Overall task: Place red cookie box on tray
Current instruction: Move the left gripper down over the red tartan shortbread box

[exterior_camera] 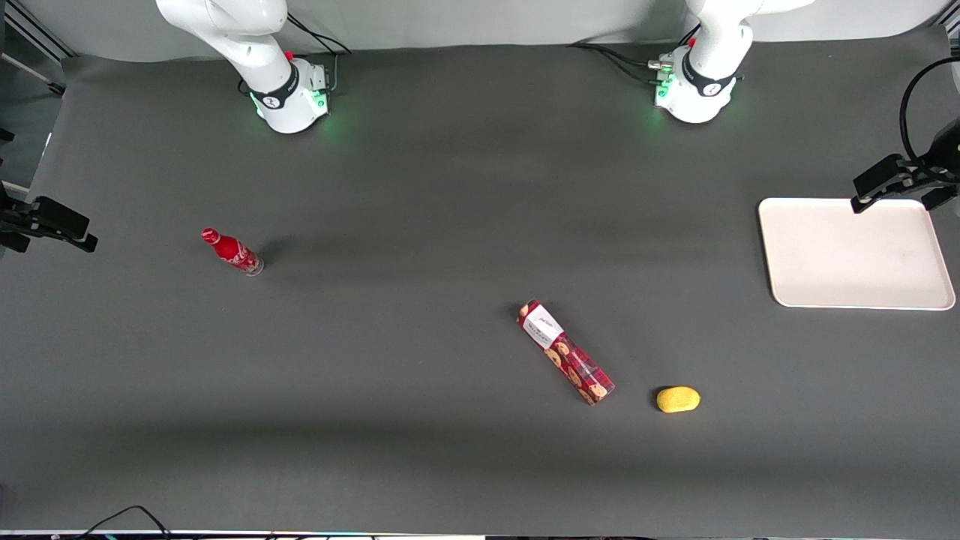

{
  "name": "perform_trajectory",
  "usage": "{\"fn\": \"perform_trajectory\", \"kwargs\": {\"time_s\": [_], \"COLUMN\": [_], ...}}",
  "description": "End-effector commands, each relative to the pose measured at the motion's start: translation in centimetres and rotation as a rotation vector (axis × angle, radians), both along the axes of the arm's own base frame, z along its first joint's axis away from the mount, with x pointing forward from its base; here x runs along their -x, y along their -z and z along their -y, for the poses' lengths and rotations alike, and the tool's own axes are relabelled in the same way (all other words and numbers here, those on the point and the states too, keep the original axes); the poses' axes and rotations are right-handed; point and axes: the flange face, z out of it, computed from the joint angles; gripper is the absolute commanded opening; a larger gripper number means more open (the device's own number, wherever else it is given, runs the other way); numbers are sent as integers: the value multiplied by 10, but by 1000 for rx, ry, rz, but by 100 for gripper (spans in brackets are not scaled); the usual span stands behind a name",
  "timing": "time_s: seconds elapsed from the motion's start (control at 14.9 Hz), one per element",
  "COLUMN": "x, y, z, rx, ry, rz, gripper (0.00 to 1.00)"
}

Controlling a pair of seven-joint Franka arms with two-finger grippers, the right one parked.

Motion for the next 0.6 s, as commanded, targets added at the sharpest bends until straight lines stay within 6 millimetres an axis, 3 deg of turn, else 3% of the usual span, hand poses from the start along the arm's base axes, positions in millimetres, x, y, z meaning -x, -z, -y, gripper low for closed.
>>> {"fn": "perform_trajectory", "kwargs": {"time_s": [0.0, 0.4, 0.54], "x": [-2, -19, -42], "y": [-6, 8, 17], "z": [1, 13, 46], "rx": [-16, 13, 22], "ry": [18, 1, -115], "rz": [-9, -34, -74], "gripper": [100, 100, 100]}}
